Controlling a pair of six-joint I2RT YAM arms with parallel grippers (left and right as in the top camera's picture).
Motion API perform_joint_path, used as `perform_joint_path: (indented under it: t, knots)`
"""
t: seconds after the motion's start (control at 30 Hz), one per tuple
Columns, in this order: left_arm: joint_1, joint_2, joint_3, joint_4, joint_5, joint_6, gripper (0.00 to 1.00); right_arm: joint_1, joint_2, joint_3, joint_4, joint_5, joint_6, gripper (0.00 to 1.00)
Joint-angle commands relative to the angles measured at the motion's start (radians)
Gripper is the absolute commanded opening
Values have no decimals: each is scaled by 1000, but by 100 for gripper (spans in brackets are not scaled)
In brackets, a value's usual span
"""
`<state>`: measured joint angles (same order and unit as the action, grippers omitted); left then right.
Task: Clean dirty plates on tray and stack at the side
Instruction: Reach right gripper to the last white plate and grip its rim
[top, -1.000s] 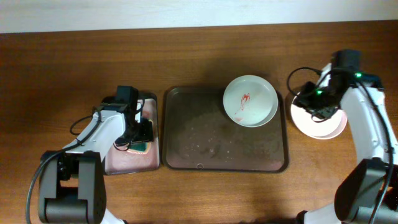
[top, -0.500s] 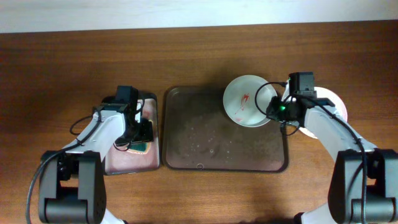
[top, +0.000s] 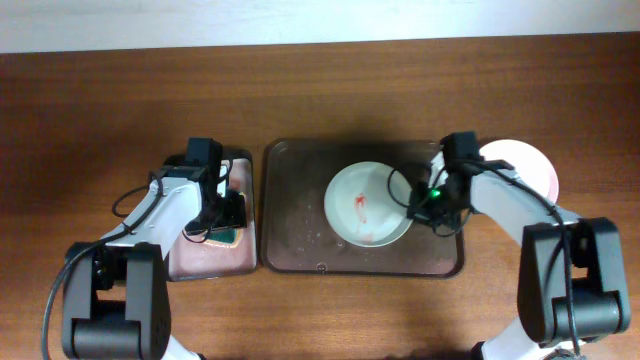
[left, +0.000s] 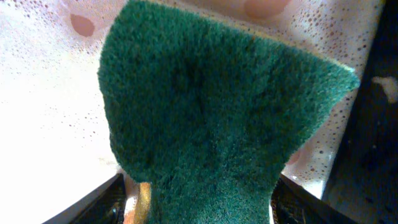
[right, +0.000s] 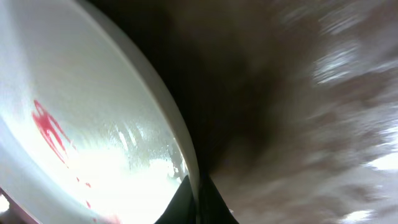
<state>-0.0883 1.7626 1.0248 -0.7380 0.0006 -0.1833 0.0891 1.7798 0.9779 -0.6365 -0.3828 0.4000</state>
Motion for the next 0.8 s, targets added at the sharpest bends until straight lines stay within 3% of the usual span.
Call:
perform_joint_path:
  t: [0.0, 0.03, 0.07, 0.17, 0.23, 0.3, 0.4, 0.57, 0.63, 0.7, 0.77]
  knots:
    - [2, 3, 7, 0, 3, -2, 71, 84, 6, -3, 7, -40, 28, 5]
    - [2, 3, 7, 0, 3, -2, 71, 96, 6, -3, 23, -40, 28, 10]
    - [2, 3, 7, 0, 3, -2, 71, 101, 6, -3, 51, -36, 28, 27]
    - [2, 3, 7, 0, 4, -2, 71, 72, 6, -3, 119, -8, 28, 30]
    - [2, 3, 7, 0, 4, -2, 71, 50, 6, -3, 154, 3, 27, 30]
    - [2, 3, 7, 8, 4, -2, 71, 47, 6, -4, 156, 5, 27, 19]
    - [2, 3, 7, 32, 4, -2, 71, 79, 6, -9, 124, 6, 24, 18]
    - [2, 3, 7, 51, 4, -32, 71, 141, 6, -14, 105, 55, 25, 5]
    - [2, 3, 7, 62, 4, -32, 70, 140, 6, -14, 101, 66, 25, 4]
    - [2, 3, 7, 88, 4, -33, 65, 140, 6, -14, 100, 66, 25, 4]
    - [2, 3, 7, 109, 4, -40, 53, 140, 6, -14, 98, 66, 25, 4]
